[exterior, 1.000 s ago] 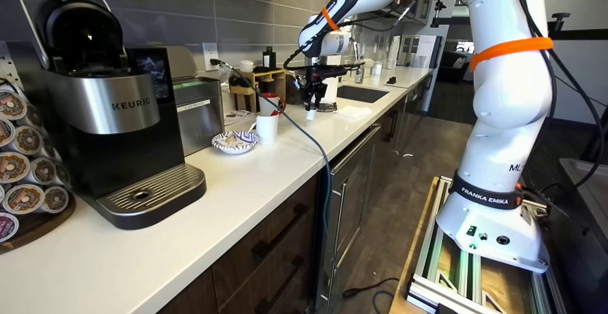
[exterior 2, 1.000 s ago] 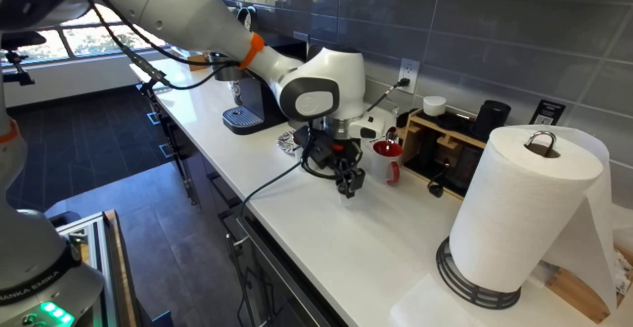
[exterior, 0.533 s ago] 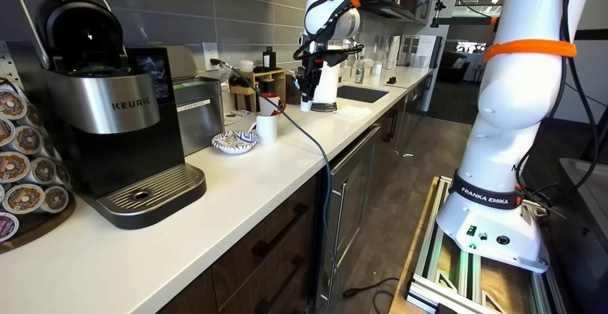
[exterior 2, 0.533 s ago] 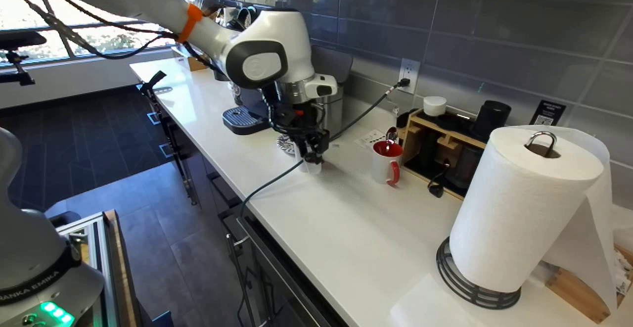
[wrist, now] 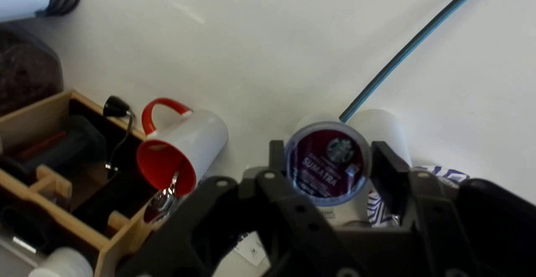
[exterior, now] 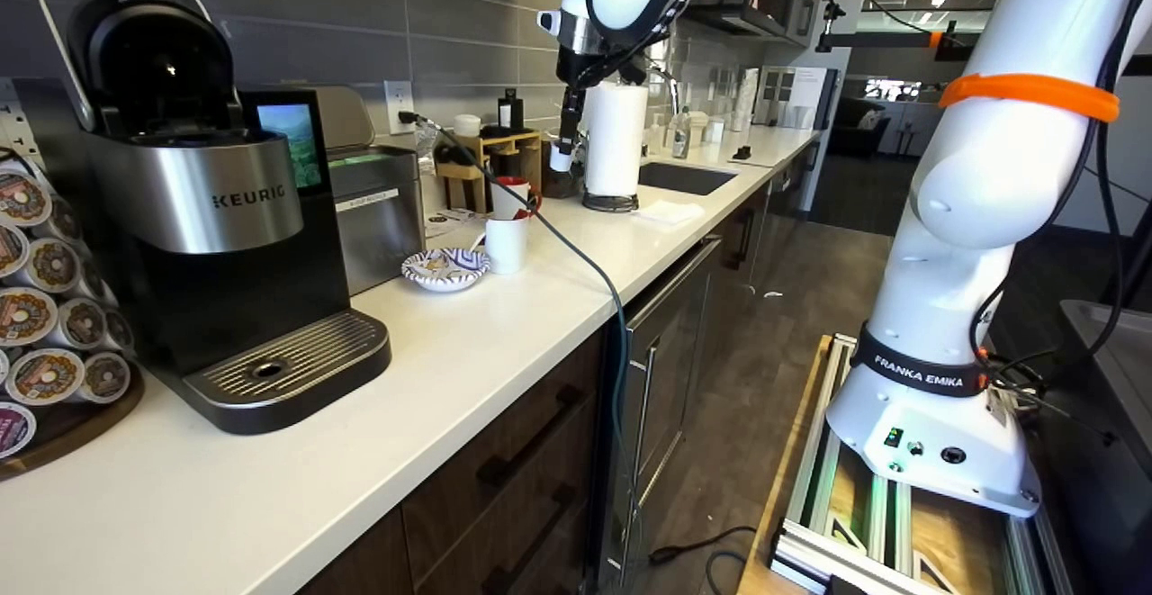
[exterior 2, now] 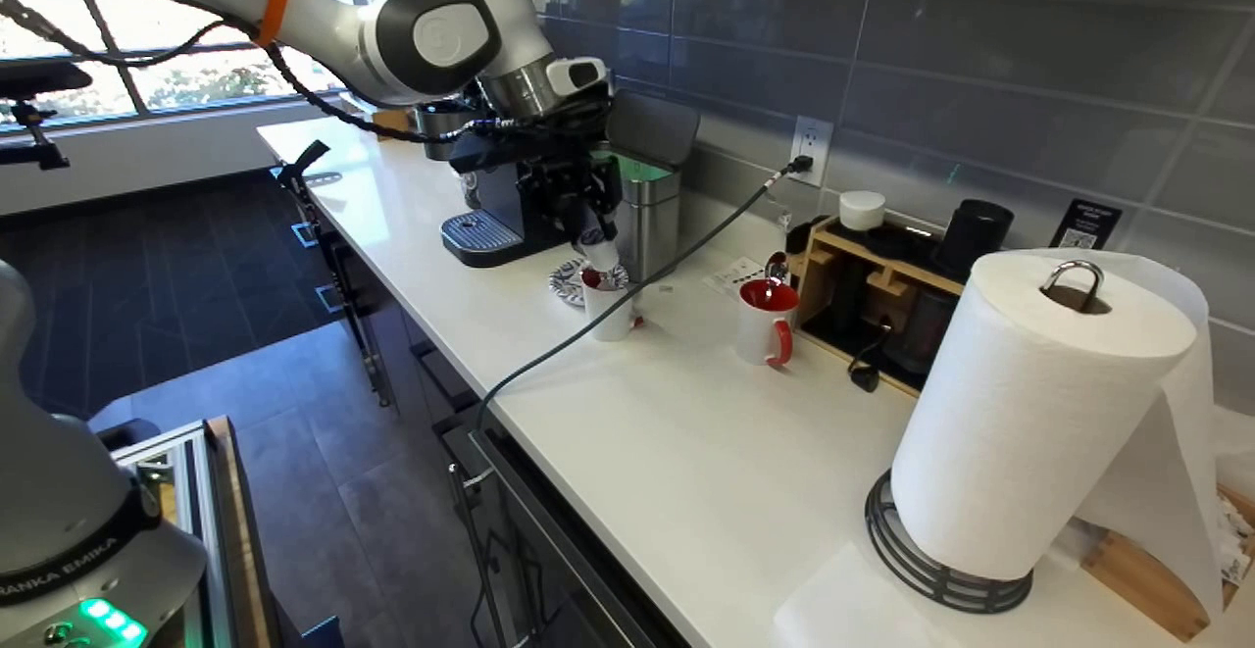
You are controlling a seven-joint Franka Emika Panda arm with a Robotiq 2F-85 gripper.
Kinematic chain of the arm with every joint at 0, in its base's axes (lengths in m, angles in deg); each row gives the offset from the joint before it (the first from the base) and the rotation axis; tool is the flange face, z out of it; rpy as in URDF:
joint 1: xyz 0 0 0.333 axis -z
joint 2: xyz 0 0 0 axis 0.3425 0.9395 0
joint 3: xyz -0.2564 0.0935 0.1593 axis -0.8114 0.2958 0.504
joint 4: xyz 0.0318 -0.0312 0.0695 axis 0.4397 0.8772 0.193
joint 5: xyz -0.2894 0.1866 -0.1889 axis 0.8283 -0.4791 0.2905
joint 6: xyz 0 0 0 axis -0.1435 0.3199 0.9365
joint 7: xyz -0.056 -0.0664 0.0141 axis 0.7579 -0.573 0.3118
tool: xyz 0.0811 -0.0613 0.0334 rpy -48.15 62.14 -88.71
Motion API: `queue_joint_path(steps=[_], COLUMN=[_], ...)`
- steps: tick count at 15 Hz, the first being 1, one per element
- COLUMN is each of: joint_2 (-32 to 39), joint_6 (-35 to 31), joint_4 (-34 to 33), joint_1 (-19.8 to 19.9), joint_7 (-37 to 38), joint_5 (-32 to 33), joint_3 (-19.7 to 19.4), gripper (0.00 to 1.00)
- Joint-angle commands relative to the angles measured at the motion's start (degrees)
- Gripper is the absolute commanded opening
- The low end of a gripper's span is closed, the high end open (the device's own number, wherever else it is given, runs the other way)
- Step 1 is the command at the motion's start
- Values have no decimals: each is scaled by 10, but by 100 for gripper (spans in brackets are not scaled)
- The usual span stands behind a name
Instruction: Put the coffee pod in the black and white bowl on the left.
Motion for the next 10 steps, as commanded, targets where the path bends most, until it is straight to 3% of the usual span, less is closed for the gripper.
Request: queue_joint_path(steps=[1, 5, 7, 8, 10], joint_2=[27, 80, 85, 69, 82], joint_6=[-49, -125, -129, -121, -123], joint_4=[-37, -79, -76, -67, -72], joint_1=[-12, -25, -26, -14, -18], joint_7=[-112, -281, -369, -296, -339], joint_5=[-7, -110, -183, -129, -161], joint_3=[-16, -26, -15, -13, -9], gripper=[28, 28, 28, 53, 53])
